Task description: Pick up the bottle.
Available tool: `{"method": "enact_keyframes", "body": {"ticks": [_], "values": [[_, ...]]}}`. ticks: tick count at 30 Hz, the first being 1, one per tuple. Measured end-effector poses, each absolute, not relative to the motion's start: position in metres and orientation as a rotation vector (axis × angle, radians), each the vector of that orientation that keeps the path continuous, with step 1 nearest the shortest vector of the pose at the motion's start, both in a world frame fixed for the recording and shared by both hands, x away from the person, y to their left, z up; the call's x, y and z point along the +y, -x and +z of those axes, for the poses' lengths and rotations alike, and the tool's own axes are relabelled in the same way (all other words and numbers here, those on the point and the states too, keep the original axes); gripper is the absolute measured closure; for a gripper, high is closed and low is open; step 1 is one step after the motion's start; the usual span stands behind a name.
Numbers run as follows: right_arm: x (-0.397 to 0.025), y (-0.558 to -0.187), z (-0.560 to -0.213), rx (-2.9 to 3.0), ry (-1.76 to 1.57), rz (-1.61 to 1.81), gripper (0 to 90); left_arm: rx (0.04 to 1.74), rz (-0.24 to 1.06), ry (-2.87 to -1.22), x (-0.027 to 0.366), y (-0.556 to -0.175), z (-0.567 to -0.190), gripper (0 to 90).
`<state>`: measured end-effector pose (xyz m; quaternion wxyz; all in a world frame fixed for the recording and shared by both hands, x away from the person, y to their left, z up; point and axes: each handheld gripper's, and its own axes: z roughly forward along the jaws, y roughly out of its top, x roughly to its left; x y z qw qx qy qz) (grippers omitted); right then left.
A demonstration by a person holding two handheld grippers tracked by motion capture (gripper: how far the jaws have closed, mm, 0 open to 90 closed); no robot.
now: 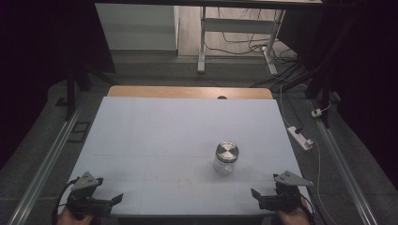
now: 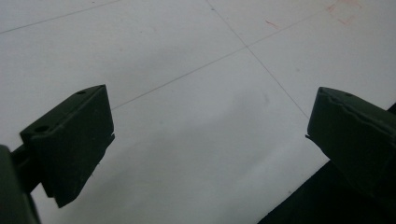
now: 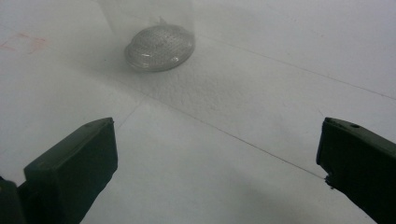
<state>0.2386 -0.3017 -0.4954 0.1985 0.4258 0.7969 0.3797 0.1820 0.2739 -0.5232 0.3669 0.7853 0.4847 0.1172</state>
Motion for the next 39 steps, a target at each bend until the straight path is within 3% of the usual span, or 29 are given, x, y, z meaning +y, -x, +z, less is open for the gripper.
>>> {"method": "enact_keyframes", "body": {"ticks": [39], "values": [[-0.291, -0.239, -0.491, 2.291, -1.055, 1.182, 0.0, 1.224, 0.305, -2.002, 0.276, -0.179, -0.522, 0.0]]}}
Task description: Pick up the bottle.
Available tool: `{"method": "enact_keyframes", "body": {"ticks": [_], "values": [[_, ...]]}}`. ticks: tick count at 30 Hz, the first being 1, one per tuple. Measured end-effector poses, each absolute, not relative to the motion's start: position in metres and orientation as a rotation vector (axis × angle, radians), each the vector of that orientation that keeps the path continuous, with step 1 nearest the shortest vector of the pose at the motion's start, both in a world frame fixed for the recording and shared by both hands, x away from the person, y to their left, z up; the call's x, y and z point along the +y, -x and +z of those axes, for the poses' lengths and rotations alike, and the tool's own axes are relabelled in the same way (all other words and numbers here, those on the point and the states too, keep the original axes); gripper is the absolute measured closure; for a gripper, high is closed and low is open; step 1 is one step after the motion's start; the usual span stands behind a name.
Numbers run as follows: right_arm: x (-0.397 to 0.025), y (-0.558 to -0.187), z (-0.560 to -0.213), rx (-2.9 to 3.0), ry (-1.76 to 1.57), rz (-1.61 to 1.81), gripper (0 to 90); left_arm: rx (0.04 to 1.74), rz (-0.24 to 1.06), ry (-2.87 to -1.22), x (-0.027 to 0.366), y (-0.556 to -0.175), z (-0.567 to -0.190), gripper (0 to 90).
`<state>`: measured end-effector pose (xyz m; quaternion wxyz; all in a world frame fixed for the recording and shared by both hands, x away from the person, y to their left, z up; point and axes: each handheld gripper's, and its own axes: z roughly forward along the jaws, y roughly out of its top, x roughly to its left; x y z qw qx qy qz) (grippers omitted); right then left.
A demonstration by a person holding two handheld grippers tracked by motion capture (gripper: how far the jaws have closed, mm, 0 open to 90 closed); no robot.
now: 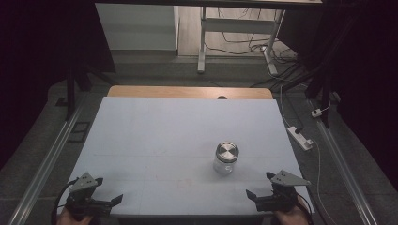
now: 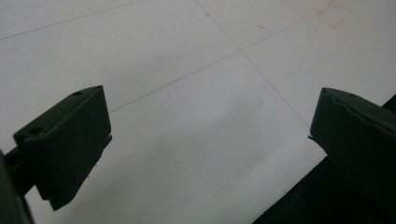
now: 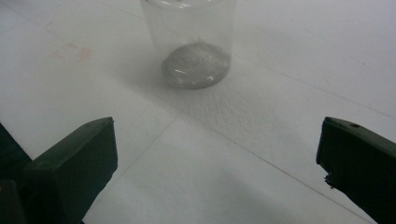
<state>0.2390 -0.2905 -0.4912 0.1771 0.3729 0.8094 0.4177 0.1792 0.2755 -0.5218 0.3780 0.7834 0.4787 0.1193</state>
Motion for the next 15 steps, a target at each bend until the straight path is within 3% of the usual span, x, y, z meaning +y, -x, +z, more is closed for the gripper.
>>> {"method": "enact_keyframes", "body": {"ticks": [15], "values": [[-0.276, -0.247, -0.488, 2.291, -1.017, 1.225, 0.0, 1.222, 0.301, -2.001, 0.276, -0.179, -0.522, 0.0]]}}
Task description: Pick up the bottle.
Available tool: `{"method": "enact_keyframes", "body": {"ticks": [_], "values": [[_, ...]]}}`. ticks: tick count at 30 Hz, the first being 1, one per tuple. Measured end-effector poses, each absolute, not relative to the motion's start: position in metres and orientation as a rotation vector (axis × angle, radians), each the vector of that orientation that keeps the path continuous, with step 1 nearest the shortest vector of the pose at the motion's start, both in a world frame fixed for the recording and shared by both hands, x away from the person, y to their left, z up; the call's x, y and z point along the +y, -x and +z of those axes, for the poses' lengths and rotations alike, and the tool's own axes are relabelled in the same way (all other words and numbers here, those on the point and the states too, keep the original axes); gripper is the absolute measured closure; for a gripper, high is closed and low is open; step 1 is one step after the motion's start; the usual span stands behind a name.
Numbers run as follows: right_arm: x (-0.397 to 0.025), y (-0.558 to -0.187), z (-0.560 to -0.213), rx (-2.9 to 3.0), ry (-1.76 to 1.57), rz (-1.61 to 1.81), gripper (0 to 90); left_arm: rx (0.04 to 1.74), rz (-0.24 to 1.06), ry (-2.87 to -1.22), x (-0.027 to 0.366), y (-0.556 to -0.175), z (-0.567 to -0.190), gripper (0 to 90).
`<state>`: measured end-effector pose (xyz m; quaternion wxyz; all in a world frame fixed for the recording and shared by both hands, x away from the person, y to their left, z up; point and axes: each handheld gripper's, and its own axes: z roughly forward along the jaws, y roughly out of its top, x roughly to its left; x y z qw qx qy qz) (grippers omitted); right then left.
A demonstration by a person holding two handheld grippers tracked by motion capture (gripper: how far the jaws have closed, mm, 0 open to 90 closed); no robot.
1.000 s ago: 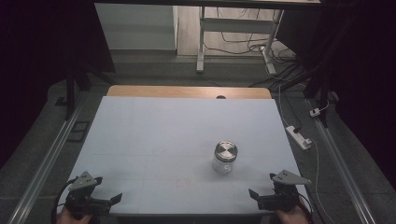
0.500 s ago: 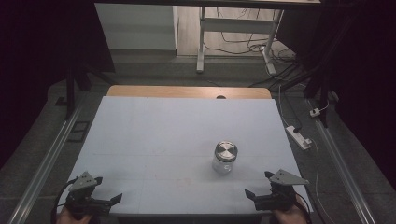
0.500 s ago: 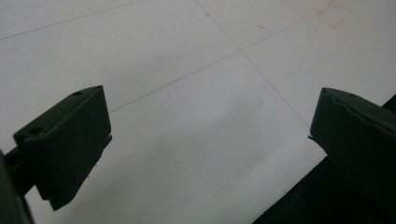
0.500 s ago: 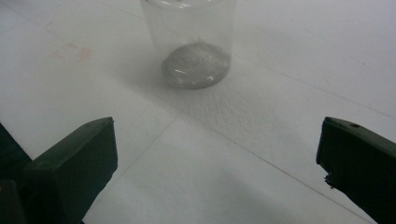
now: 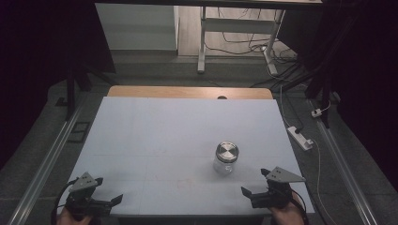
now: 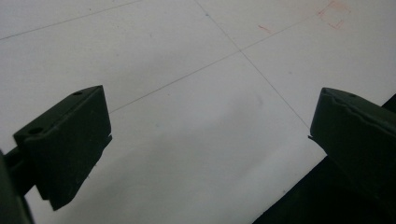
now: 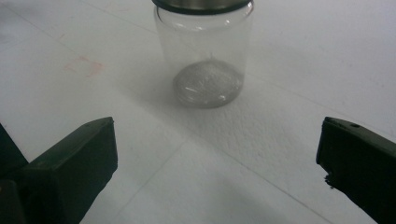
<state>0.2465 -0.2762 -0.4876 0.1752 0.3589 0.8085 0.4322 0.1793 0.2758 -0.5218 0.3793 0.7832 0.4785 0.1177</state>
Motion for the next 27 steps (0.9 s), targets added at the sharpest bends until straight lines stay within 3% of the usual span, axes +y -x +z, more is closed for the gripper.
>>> {"method": "enact_keyframes", "body": {"ticks": [27], "values": [[-0.243, -0.282, -0.497, 2.374, -0.983, 1.252, 0.0, 1.212, 0.298, -2.005, 0.276, -0.18, -0.522, 0.0]]}}
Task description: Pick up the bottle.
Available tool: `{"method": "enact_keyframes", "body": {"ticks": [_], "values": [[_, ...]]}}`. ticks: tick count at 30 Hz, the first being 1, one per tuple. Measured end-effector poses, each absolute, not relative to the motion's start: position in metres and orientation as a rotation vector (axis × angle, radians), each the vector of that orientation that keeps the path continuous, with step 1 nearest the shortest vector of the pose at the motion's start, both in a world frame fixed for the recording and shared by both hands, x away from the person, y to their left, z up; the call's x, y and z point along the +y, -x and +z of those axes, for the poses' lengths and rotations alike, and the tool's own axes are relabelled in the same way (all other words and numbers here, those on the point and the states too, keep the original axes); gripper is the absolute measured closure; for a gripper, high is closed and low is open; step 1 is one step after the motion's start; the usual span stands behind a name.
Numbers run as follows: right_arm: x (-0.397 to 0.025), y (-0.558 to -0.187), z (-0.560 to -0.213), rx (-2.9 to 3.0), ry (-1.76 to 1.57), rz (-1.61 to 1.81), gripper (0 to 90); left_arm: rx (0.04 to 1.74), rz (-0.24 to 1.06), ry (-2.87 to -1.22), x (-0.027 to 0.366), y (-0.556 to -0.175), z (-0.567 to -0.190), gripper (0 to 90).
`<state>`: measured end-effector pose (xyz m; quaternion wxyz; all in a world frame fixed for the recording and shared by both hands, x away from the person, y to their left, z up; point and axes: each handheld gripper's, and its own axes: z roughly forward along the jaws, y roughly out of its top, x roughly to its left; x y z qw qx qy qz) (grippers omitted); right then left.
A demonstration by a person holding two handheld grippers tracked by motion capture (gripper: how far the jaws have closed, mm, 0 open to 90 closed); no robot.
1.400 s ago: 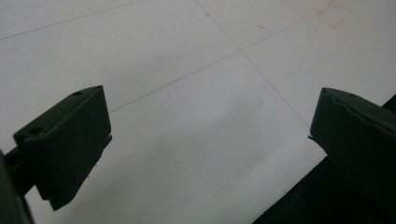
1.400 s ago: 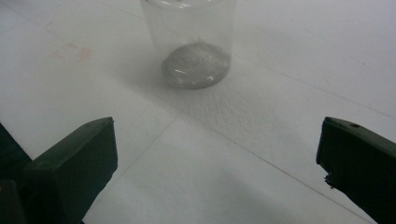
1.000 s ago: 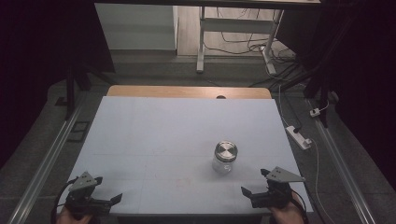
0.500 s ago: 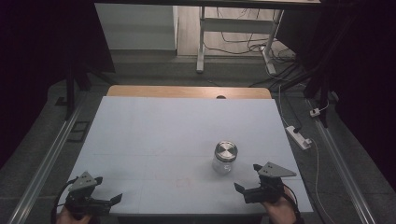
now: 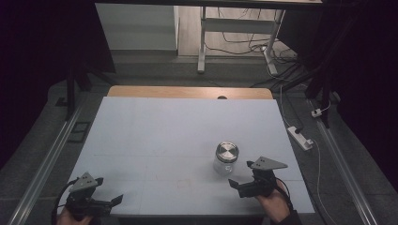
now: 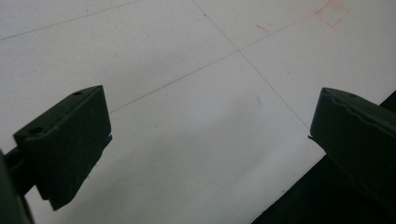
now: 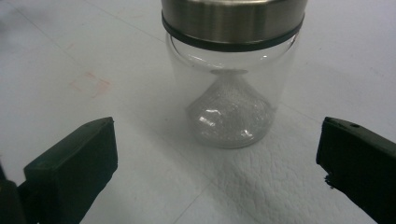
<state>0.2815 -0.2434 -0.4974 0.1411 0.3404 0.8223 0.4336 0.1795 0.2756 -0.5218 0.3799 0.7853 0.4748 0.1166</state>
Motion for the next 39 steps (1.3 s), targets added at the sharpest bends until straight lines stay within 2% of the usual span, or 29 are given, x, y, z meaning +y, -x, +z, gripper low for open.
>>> {"method": "enact_keyframes", "body": {"ticks": [39], "values": [[-0.205, -0.336, -0.511, 2.415, -0.964, 1.217, 0.0, 1.217, 0.281, -2.004, 0.277, -0.181, -0.522, 0.0]]}}
